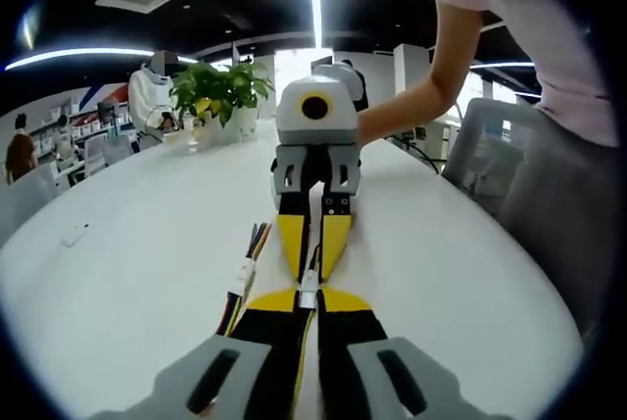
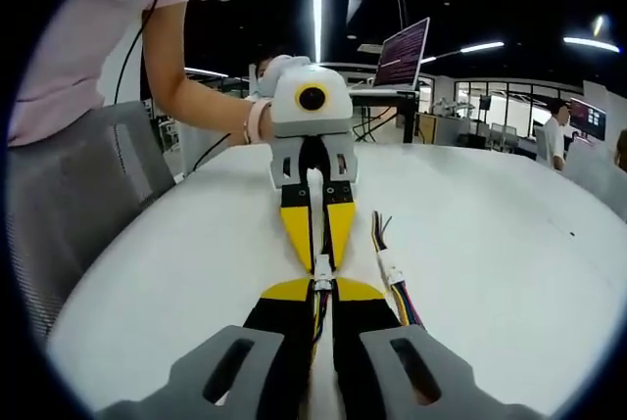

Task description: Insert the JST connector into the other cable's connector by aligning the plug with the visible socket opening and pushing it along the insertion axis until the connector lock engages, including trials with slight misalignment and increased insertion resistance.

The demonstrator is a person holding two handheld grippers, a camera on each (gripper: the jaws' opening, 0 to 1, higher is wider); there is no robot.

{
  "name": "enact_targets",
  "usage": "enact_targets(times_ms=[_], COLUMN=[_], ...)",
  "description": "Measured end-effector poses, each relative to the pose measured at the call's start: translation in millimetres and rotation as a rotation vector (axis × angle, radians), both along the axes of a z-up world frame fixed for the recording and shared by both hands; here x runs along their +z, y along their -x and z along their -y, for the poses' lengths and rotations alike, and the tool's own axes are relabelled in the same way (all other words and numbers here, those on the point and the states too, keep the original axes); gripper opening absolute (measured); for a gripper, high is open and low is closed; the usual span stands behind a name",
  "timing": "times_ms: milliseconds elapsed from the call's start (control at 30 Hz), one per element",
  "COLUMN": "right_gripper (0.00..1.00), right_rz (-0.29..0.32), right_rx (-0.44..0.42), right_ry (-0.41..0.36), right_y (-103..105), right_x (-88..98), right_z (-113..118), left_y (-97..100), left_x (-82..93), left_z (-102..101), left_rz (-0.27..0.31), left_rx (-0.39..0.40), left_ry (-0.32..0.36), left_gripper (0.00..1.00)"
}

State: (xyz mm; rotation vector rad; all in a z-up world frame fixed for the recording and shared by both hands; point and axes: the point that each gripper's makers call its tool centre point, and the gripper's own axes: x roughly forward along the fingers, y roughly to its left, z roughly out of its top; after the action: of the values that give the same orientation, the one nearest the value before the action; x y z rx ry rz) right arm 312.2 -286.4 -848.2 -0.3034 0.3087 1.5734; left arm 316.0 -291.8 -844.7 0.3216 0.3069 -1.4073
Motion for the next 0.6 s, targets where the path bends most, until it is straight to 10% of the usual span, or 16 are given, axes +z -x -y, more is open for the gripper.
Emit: enact_targets(times_ms=[600], right_gripper=[0.04], right_rz=[0.011], right_rx=[0.004], right_ry=[0.015], right_y=[-1.8], right_x=[-3.8], right_z=[1.1], left_y=[-0.2], left_x=[-0.2], left_z=[-1.1], left_rz=[-0.012], left_rx=[0.019], left_ry=[0.003], left_gripper=[0.01])
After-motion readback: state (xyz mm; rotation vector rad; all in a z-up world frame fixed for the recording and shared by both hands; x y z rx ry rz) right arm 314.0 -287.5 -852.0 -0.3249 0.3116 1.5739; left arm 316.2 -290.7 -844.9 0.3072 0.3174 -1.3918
